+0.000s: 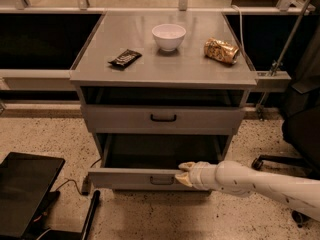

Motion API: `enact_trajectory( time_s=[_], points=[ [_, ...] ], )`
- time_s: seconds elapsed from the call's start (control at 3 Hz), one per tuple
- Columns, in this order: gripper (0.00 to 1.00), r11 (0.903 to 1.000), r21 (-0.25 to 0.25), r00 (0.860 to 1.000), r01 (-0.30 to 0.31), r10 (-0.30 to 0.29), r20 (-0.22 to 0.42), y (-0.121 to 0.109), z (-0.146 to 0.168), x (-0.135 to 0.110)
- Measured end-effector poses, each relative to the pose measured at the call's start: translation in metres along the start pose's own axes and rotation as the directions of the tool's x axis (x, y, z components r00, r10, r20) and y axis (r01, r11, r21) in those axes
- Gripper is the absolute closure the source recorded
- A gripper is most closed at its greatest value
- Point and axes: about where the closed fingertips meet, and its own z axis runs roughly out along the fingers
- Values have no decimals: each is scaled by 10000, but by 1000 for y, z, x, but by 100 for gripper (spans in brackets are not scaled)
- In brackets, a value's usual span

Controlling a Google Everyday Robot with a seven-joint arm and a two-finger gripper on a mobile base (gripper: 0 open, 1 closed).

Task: Open middle drawer

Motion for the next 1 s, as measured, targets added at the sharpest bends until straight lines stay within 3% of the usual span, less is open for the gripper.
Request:
enact_trajectory(
  time_s=[1.0],
  points=[
    [100,9993,-138,9994,-349,349,39,23,-12,12]
  ],
)
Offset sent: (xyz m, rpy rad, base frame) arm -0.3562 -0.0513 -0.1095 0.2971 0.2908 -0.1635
